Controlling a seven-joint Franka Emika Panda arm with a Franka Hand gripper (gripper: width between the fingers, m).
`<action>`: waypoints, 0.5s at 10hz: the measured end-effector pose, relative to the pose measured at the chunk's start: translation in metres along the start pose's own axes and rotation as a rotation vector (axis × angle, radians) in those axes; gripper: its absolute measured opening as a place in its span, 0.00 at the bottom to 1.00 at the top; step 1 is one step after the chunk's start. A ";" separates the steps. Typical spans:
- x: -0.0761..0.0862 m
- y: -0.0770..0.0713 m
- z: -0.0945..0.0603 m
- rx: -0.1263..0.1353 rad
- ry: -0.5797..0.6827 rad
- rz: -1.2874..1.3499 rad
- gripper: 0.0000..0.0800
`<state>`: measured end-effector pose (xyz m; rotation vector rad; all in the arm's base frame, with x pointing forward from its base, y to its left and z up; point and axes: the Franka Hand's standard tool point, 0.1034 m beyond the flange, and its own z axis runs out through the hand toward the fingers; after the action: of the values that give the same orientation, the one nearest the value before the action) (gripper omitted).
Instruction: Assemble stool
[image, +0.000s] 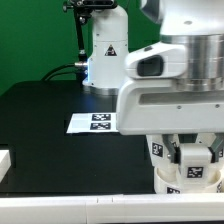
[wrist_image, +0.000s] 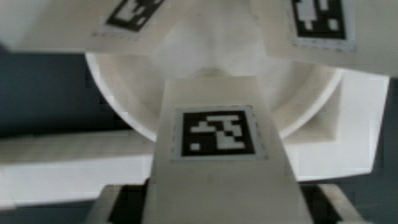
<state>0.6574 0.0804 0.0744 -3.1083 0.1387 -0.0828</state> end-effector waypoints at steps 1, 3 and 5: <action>-0.001 0.004 0.001 0.028 -0.022 0.220 0.42; -0.002 0.010 0.003 0.022 -0.027 0.377 0.42; -0.003 0.012 0.004 0.017 -0.032 0.511 0.42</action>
Offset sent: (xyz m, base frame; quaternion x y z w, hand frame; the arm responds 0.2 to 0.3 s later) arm 0.0000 0.0000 0.0000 0.0000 0.0000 0.1938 0.9810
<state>0.6530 0.0685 0.0699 -2.9447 0.9101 -0.0205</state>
